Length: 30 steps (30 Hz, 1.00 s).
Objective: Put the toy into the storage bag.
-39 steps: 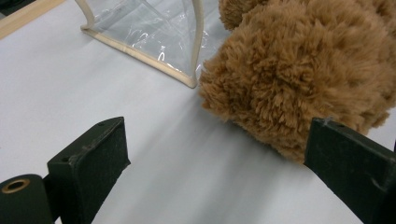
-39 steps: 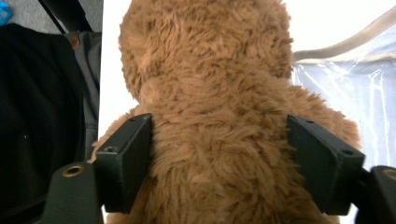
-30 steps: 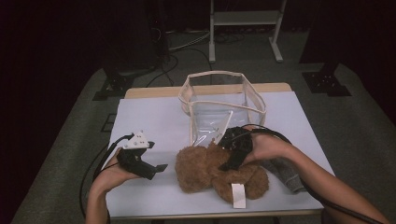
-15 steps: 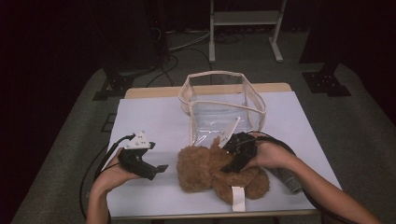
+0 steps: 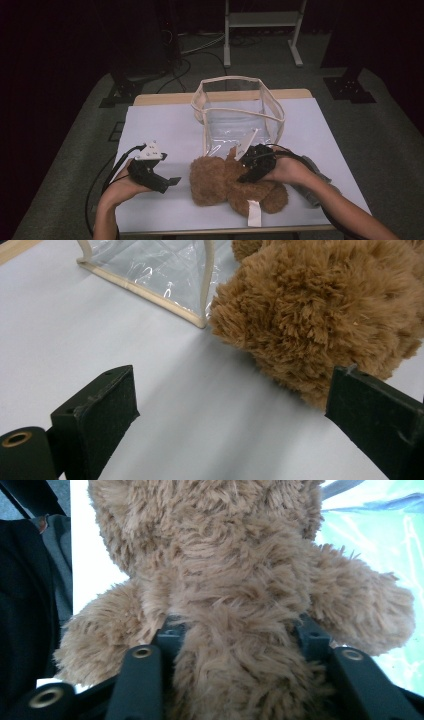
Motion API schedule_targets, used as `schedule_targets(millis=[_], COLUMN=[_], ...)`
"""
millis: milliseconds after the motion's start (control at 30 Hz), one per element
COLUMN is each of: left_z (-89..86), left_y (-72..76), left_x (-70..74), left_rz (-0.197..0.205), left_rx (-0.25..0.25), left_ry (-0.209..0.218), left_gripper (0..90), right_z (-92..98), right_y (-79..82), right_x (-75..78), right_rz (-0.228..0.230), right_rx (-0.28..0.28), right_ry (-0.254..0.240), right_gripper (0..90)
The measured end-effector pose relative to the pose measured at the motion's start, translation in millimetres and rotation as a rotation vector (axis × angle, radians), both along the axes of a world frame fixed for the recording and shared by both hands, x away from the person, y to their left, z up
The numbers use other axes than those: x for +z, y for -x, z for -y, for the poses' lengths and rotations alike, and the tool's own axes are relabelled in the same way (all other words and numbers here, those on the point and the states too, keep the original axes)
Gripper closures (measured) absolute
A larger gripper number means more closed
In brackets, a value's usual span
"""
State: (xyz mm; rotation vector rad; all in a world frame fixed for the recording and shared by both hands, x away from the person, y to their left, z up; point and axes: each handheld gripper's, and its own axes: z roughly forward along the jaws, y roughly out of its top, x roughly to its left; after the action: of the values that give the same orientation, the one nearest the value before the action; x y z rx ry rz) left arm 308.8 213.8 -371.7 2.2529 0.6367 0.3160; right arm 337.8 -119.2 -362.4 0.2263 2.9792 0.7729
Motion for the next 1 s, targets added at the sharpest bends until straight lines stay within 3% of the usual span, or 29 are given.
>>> schedule_targets(millis=[267, 433, 1000], left_z=[-1.8, -6.0, -22.2], left_y=[-0.7, -0.2, 1.3], left_x=[-0.4, 0.6, 2.9], left_rz=[0.002, 0.005, 0.022], left_rx=[0.001, 0.012, 0.057], left_ry=[-0.003, 0.006, 0.022], left_gripper=[5.3, 5.3, 5.3], right_z=[0.8, 3.3, 1.1], right_y=[3.6, 0.6, -3.1], right_x=[8.1, 16.4, 44.6], right_rz=[0.009, -0.003, -0.026], right_rx=[-0.002, -0.003, -0.016], right_ry=[0.006, -0.026, -0.062], right_gripper=[64.8, 69.0, 72.5])
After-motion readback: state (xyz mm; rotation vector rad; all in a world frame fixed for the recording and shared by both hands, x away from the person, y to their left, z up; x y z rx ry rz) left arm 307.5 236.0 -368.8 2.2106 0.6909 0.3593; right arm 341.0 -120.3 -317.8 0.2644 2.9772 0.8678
